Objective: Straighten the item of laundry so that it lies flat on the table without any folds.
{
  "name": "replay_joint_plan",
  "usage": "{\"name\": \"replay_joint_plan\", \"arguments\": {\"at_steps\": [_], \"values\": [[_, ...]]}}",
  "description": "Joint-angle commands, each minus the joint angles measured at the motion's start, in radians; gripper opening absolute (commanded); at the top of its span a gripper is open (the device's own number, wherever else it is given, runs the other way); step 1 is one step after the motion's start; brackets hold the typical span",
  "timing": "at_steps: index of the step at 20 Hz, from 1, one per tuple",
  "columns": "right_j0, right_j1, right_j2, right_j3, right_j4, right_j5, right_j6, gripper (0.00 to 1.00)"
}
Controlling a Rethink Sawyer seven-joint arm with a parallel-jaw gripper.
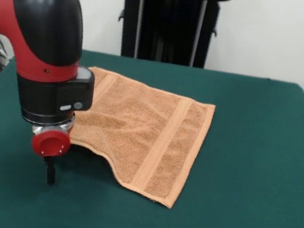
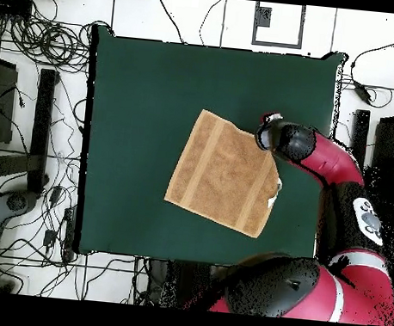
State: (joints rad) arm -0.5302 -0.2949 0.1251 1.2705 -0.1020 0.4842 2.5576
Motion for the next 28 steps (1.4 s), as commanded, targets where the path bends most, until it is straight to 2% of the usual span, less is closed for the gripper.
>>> {"name": "replay_joint_plan", "arguments": {"at_steps": [1,5,7,10,15,18,22,25,28], "values": [[0.024,0.066,0.159,0.307,0.088,0.058,0.066,1.0],[0.045,0.088,0.101,0.262,0.025,0.014,0.005,1.0],[-0.025,0.132,0.152,0.259,0.028,0.017,-0.062,1.0],[-0.167,0.202,0.28,0.27,0.022,0.005,-0.206,1.0],[-0.334,0.326,0.442,0.228,-0.007,0.096,-0.41,1.0],[-0.425,0.44,0.534,0.159,-0.017,0.203,-0.557,1.0],[-0.51,0.628,0.644,-0.001,-0.019,0.402,-0.853,1.0],[-0.519,0.745,0.697,-0.15,-0.009,0.567,-1.085,1.0],[-0.509,0.821,0.729,-0.259,0.019,0.684,-1.237,1.0]]}}
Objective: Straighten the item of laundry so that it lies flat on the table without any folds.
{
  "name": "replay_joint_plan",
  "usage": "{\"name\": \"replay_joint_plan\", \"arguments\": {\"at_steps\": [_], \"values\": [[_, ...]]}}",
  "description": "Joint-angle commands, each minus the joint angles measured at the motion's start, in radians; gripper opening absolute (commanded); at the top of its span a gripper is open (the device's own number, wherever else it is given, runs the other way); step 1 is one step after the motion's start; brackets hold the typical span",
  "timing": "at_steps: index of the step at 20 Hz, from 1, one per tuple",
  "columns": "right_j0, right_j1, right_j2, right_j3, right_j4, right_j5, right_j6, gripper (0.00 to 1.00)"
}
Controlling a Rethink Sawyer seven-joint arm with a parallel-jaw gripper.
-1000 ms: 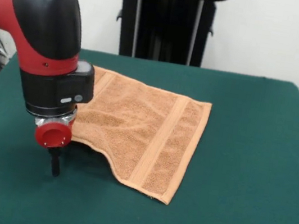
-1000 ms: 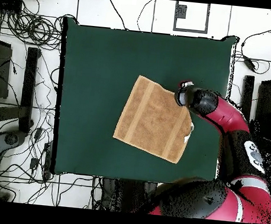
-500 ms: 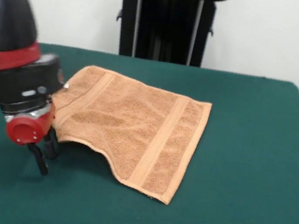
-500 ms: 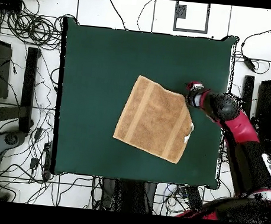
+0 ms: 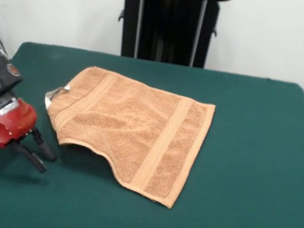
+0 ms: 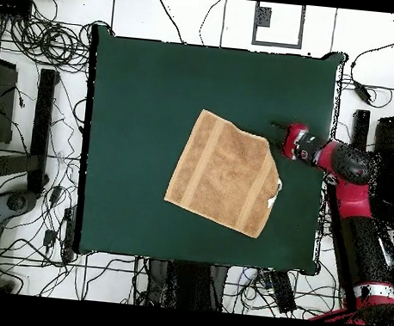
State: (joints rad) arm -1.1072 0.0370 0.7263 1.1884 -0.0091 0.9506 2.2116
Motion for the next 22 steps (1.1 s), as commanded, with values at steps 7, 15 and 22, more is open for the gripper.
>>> {"name": "replay_joint_plan", "arguments": {"at_steps": [7,15,22], "values": [[0.074,0.558,0.168,-0.19,0.066,0.376,-0.952,1.0],[0.114,0.579,0.174,-0.234,0.165,0.536,-0.972,1.0],[0.161,0.594,0.188,-0.281,0.262,0.741,-0.867,1.0]]}}
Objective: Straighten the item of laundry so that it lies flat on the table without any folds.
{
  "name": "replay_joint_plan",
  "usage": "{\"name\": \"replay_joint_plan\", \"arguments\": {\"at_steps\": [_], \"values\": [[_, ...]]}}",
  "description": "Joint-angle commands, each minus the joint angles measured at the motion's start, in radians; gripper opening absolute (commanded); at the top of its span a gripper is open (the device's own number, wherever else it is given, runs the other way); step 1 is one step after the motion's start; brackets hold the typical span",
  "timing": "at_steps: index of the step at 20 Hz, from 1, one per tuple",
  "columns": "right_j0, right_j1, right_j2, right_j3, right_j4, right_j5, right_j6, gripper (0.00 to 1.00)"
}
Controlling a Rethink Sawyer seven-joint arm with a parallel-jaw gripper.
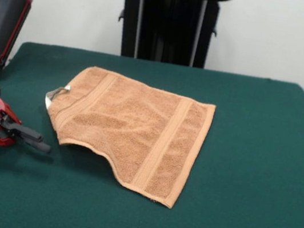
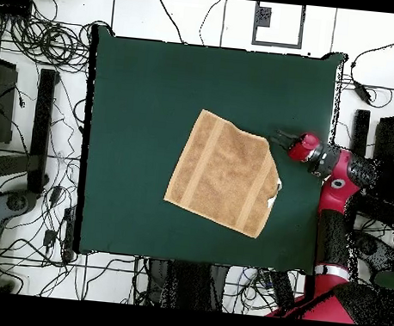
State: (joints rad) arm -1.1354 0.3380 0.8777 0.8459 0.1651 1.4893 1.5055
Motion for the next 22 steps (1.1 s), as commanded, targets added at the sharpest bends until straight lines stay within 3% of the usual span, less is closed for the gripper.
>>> {"name": "replay_joint_plan", "arguments": {"at_steps": [1,7,11,14,17,22], "values": [[0.186,0.291,0.034,0.065,0.082,0.195,-0.173,1.0],[0.13,0.252,0.012,0.132,-0.033,-0.105,-0.323,1.0],[0.12,0.252,0.011,0.15,-0.043,-0.156,-0.321,1.0],[0.13,0.244,0.002,0.149,-0.037,-0.155,-0.28,1.0],[0.146,0.235,-0.018,0.149,-0.006,-0.116,-0.161,1.0],[0.126,0.174,-0.056,0.231,-0.063,-0.303,-0.071,1.0]]}}
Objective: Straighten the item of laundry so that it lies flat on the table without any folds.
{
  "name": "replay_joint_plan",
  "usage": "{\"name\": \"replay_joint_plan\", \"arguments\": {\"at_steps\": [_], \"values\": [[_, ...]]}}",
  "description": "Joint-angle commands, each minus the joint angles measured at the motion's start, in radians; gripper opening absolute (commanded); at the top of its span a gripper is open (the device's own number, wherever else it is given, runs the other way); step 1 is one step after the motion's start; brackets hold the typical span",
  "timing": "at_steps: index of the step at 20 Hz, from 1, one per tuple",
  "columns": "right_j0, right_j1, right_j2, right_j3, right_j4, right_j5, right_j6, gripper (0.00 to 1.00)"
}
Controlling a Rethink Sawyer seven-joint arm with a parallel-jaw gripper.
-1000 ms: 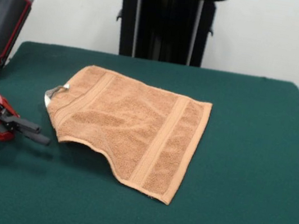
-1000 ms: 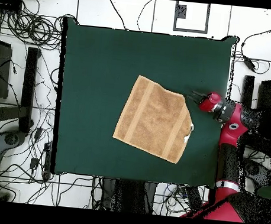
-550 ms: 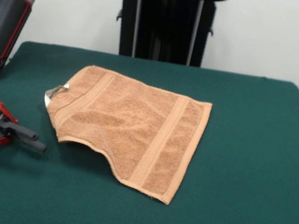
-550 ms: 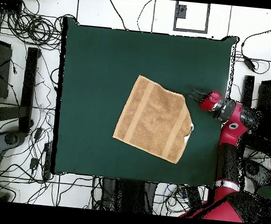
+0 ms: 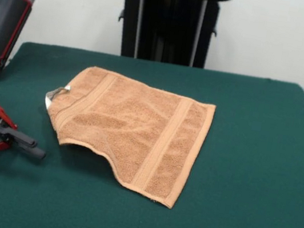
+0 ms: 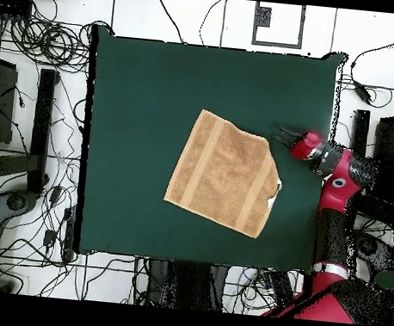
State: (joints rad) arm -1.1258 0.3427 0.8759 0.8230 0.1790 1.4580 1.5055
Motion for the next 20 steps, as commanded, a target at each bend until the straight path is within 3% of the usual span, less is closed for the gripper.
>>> {"name": "replay_joint_plan", "arguments": {"at_steps": [1,4,7,11,16,20], "values": [[0.113,0.155,-0.061,0.27,-0.095,-0.316,-0.072,1.0],[0.104,0.105,-0.079,0.323,-0.172,-0.479,-0.091,1.0],[0.115,0.077,-0.092,0.329,-0.21,-0.534,-0.082,1.0],[0.161,0.049,-0.135,0.314,-0.134,-0.406,0.1,1.0],[0.193,0.016,-0.174,0.303,-0.126,-0.411,0.128,1.0],[0.223,-0.027,-0.217,0.317,-0.106,-0.421,0.23,1.0]]}}
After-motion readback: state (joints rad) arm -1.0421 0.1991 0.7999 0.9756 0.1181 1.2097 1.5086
